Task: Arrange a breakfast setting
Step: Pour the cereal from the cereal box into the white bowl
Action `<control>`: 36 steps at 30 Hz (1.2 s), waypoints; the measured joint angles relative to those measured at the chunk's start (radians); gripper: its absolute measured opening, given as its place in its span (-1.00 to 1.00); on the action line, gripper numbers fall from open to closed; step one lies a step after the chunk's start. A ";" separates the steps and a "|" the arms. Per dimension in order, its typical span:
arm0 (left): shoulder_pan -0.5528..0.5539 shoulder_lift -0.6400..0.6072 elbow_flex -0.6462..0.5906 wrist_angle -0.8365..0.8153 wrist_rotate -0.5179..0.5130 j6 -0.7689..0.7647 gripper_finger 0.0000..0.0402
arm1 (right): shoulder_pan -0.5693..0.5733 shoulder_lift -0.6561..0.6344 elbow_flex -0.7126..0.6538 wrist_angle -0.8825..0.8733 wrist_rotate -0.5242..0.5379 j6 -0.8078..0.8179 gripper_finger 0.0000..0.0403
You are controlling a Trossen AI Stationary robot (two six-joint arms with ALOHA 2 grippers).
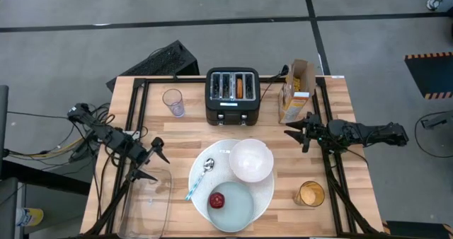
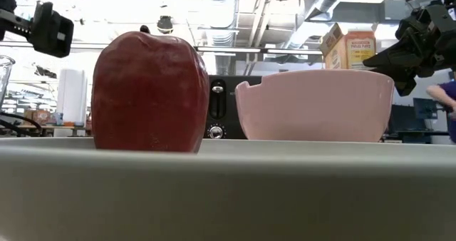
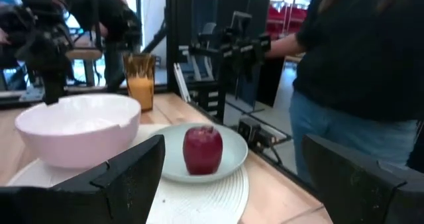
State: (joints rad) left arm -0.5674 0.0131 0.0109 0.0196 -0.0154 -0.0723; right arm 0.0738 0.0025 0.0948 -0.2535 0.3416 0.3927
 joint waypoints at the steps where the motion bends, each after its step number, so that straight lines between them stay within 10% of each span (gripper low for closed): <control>1: 0.000 -0.010 0.000 0.000 0.000 0.000 0.69 | -0.001 0.000 0.000 0.000 0.000 0.000 0.03; 29: 0.000 -0.007 -0.001 -0.001 0.001 0.000 0.69 | -0.002 0.009 0.005 0.626 -0.134 0.131 0.03; 36: 0.000 -0.007 -0.001 -0.001 0.000 0.000 0.69 | -0.002 0.103 0.193 0.650 -0.223 0.044 0.03</control>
State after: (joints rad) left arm -0.5678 0.0063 0.0101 0.0189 -0.0151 -0.0723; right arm 0.0723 0.1052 0.2882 0.3968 0.1191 0.4369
